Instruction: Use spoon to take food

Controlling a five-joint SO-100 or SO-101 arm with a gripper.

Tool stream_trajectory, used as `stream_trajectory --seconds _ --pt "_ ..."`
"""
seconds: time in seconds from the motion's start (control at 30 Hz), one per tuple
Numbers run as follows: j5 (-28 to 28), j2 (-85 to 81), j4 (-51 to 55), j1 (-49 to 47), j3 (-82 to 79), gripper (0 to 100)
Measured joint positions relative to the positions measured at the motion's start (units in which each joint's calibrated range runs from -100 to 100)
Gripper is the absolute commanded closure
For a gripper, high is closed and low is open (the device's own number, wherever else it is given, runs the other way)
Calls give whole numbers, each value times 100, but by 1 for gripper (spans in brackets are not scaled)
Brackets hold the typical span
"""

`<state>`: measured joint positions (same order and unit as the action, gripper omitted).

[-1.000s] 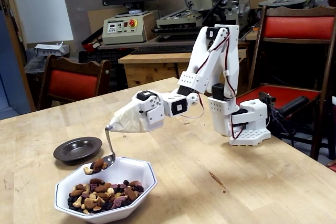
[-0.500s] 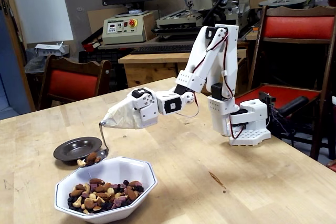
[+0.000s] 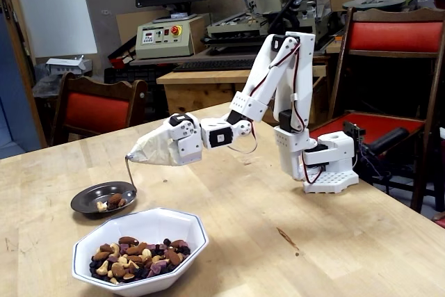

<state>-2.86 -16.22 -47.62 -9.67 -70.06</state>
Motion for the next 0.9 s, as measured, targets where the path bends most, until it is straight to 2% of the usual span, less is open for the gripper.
stream_trajectory --seconds 0.9 --pt "-10 0 0 1026 0 96"
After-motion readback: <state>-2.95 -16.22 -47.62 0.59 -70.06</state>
